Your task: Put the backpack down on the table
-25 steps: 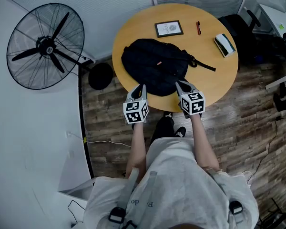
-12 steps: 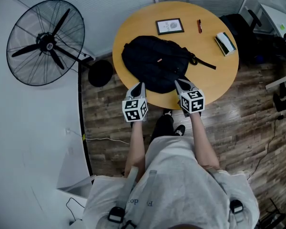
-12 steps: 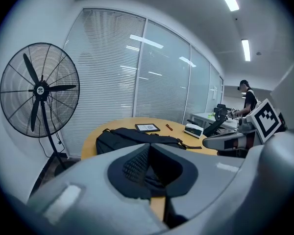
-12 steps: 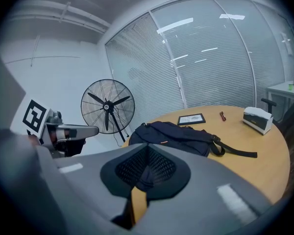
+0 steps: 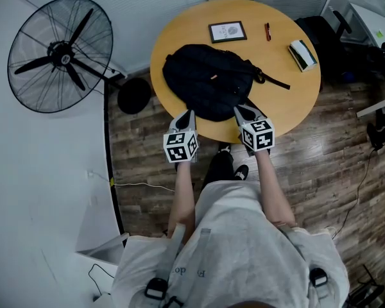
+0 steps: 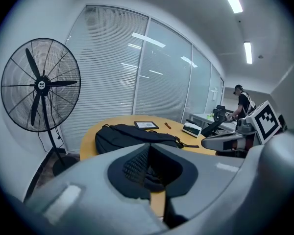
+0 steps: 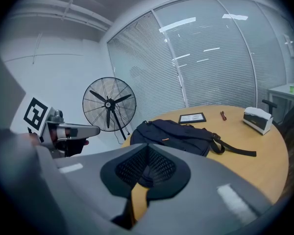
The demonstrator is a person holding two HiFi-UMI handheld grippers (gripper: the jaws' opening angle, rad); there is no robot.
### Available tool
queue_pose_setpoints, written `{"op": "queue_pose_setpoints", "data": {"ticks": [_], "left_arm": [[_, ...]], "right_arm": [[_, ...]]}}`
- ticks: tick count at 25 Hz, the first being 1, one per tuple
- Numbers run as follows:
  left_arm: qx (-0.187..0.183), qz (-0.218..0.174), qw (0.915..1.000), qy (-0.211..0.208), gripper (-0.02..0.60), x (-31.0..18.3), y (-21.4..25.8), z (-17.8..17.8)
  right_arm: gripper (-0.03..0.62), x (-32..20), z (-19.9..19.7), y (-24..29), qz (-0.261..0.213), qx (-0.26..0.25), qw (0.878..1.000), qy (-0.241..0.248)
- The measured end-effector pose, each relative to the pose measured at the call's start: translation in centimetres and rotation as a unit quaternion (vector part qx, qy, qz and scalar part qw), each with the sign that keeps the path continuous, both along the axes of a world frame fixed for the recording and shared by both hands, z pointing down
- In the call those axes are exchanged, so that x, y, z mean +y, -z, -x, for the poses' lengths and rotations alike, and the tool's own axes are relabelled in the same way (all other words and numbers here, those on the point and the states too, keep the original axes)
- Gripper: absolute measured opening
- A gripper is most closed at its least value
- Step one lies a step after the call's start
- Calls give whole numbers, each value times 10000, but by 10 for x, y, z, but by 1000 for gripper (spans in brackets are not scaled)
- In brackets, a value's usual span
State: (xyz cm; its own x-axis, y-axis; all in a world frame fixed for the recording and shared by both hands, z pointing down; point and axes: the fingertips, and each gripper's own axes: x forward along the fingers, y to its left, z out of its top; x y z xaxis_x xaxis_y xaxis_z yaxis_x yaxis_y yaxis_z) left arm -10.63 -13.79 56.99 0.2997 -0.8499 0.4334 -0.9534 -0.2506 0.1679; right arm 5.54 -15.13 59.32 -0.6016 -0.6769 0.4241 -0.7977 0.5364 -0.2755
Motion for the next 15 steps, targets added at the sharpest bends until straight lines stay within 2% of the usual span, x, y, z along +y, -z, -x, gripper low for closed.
{"op": "queue_pose_setpoints", "data": {"ticks": [7, 15], "left_arm": [[-112, 189, 9997, -127, 8, 6, -8, -7], [-103, 242, 9996, -40, 7, 9, -8, -4]], "right_arm": [[0, 5, -4, -1, 3, 50, 10000, -7], [0, 7, -7, -2, 18, 85, 10000, 0]]}}
